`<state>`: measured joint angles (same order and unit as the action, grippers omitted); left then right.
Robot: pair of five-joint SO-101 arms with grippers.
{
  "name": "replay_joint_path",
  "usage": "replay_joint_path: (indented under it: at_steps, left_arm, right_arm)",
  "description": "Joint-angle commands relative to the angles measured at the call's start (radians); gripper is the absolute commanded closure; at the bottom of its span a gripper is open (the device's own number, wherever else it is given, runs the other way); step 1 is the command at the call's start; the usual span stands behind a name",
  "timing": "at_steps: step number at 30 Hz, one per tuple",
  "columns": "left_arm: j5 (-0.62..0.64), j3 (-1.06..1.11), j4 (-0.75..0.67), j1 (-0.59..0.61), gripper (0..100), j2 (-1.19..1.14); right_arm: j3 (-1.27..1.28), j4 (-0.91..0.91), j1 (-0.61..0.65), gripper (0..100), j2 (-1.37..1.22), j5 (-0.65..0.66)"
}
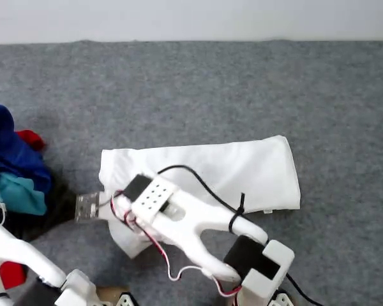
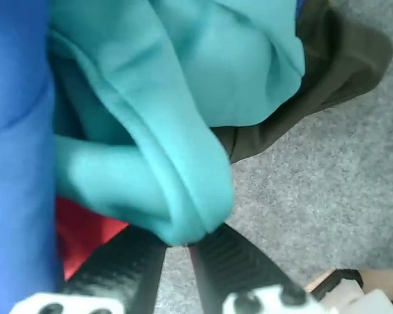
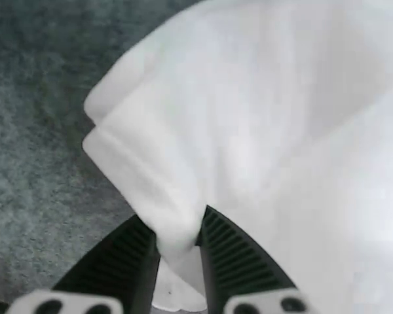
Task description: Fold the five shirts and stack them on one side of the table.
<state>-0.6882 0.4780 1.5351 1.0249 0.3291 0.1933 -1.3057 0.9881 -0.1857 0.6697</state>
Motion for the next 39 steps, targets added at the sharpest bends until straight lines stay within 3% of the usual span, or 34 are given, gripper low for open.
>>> replay_joint_path:
  at_steps: [1,18,23,26,31,36,39]
  left_arm:
    - [-0.012,-0.041,-0.002,-0.005,98,-0.002]
    - [-0.012,-0.038,-0.002,-0.006,98,-0.003]
    - [-0.012,-0.036,-0.002,-0.006,98,0.003]
    - [-0.012,-0.038,-0.002,-0.006,98,0.005]
    - [-0.012,-0.041,0.020,-0.014,98,0.005]
    - [-0.012,-0.041,0.043,-0.048,98,0.005]
    - [-0.011,-0.041,0.044,-0.049,98,0.005]
  right_arm:
    - [-0.094,-0.012,-0.056,98.8,0.007,0.003]
    - [-0.463,-0.022,-0.271,97.5,-0.309,-0.003]
    - [-0.517,-0.079,-0.311,79.9,-0.329,-0.021]
    - [-0.552,-0.081,-0.354,76.2,-0.329,-0.103]
    - [-0.674,-0.191,-0.366,81.3,-0.329,-0.115]
    - [-0.787,-0.369,-0.275,98.7,-0.329,-0.117]
    - [-0.809,-0.444,-0.214,97.2,-0.334,-0.118]
